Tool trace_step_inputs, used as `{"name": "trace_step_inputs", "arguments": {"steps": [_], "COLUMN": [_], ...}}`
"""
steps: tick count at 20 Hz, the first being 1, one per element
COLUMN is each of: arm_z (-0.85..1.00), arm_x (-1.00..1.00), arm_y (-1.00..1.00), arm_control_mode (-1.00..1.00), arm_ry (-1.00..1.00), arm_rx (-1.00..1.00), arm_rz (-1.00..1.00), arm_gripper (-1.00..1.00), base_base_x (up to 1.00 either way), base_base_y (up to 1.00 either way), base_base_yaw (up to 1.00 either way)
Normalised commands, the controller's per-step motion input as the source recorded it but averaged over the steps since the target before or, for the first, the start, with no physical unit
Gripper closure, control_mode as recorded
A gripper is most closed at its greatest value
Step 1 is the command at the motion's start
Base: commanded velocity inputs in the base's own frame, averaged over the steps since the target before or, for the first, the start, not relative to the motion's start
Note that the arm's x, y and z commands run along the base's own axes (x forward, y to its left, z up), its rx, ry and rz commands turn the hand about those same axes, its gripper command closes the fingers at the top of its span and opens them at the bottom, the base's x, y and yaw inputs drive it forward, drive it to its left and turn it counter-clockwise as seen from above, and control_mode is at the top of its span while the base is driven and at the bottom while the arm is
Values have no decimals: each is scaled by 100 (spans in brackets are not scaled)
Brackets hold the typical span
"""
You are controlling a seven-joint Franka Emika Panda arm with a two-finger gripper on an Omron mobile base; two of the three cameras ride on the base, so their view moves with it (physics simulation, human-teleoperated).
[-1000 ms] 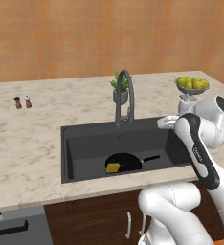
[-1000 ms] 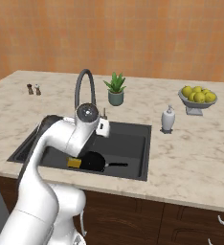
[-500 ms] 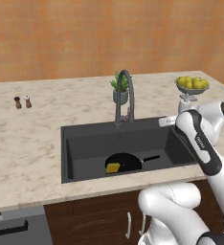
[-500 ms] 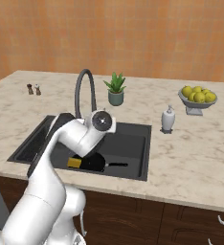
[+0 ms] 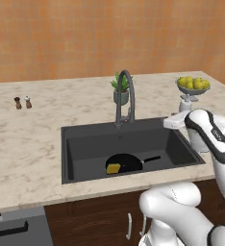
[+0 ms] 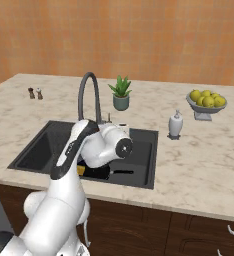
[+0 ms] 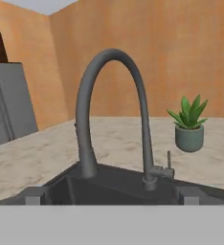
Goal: Pick the pan and sponge and place them into the sink. Then turn on the water.
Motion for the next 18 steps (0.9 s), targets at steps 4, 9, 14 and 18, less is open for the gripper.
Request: {"name": "trace_step_inputs", "arguments": {"steps": [4, 9, 14, 18], "arm_z": [0, -1, -1, -2], "arm_x": [38, 36, 41, 44], "arm_y": [0, 0, 0, 2], "arm_control_mode": [-100, -100, -100, -100], "arm_ry": [-24, -20, -3, 0], "arm_rx": [6, 3, 1, 1], "arm_rz": [6, 3, 6, 10], "arm_gripper": [-100, -100, -100, -100], "base_base_x": [0, 0, 0, 0], "base_base_y": [0, 0, 0, 0], "base_base_yaw": [0, 0, 0, 0]}}
